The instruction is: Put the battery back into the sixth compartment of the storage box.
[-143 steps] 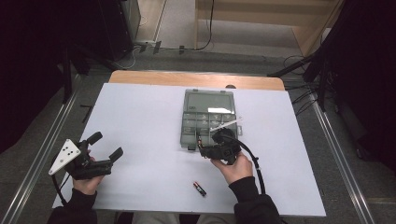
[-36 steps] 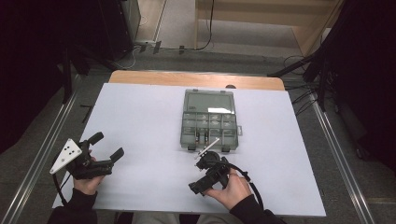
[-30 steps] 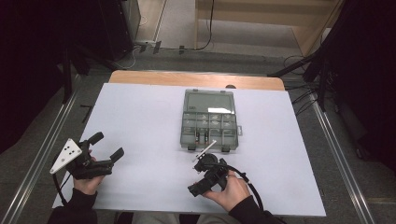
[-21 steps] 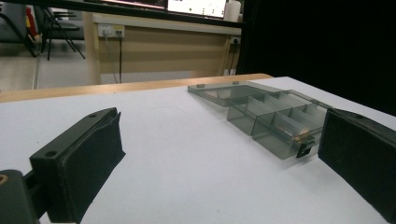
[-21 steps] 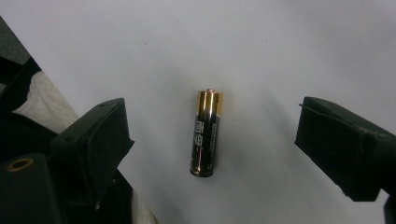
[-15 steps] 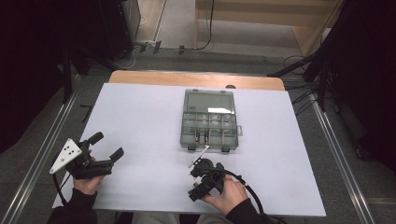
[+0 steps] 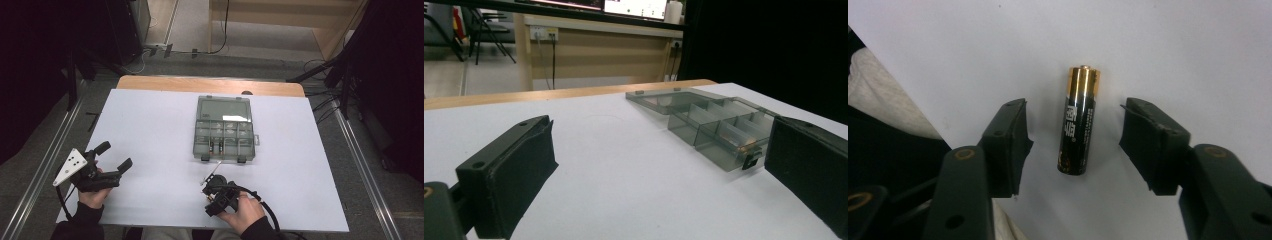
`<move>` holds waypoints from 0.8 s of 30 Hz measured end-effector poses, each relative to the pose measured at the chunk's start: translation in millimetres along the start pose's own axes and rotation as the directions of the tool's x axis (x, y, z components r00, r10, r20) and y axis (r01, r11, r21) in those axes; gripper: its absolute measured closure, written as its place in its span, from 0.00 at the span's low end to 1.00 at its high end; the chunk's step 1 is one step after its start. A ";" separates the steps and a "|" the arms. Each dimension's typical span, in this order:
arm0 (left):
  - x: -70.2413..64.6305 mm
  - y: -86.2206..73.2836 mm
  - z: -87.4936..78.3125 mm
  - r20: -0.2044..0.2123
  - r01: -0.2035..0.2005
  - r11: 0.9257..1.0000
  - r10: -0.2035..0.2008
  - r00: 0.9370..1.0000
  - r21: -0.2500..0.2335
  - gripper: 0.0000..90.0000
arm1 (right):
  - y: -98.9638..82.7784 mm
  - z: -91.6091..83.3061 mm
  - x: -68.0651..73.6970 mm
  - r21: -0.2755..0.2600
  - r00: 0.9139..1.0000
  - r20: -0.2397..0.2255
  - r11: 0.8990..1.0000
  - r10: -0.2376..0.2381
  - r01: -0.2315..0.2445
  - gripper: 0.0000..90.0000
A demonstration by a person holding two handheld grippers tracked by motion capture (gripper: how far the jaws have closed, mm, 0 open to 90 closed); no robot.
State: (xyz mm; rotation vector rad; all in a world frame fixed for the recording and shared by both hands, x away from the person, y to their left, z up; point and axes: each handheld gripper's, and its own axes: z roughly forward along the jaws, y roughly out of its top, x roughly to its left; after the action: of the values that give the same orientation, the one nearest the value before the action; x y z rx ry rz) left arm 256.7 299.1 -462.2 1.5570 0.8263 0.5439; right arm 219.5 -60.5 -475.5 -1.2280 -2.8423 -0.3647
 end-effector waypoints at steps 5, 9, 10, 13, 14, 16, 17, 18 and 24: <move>0.1 0.1 -0.2 0.001 0.001 1.000 -0.001 1.000 -0.002 0.00 | -0.1 0.2 -0.6 0.010 1.000 0.025 1.000 0.000 0.000 0.65; 0.0 0.0 -0.1 0.000 0.003 1.000 -0.003 1.000 -0.001 0.00 | -0.1 0.0 -1.5 0.012 0.999 0.034 1.000 -0.006 0.006 0.74; 0.0 0.0 -0.1 0.000 0.003 1.000 -0.003 1.000 -0.001 0.00 | 0.0 0.0 -1.1 0.012 0.999 0.037 1.000 -0.007 0.007 0.76; 0.0 0.0 -0.1 0.000 0.003 1.000 -0.003 1.000 -0.001 0.00 | 0.0 0.0 -0.2 0.018 0.999 0.031 1.000 -0.012 0.011 0.84; 0.0 0.0 -0.1 0.000 0.003 1.000 -0.003 1.000 -0.002 0.00 | 0.1 0.0 -0.1 0.019 0.999 0.030 1.000 -0.012 0.011 0.85; 0.1 0.1 -0.3 0.000 0.001 1.000 -0.001 1.000 -0.002 0.00 | 0.3 -0.1 -0.9 0.024 1.000 0.026 1.000 -0.011 0.011 0.86; 0.2 0.1 -0.2 -0.001 0.001 1.000 -0.001 1.000 -0.002 0.00 | 0.8 -0.2 -1.6 0.028 1.000 0.022 1.000 -0.010 0.010 0.86; 0.3 0.1 -0.3 -0.001 0.000 1.000 0.000 1.000 -0.002 0.00 | 1.2 -0.1 -1.9 0.031 1.000 0.020 0.999 -0.009 0.008 0.86; 0.1 0.2 -0.6 -0.001 0.003 1.000 -0.003 1.000 -0.004 0.00 | 2.4 -0.5 -1.7 0.042 1.000 0.015 0.999 -0.004 0.003 0.87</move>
State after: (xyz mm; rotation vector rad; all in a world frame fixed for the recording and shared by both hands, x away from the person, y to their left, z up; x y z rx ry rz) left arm 256.4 299.6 -462.0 1.5522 0.8273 0.5437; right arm 222.4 -60.3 -474.7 -1.2235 -2.8499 -0.2954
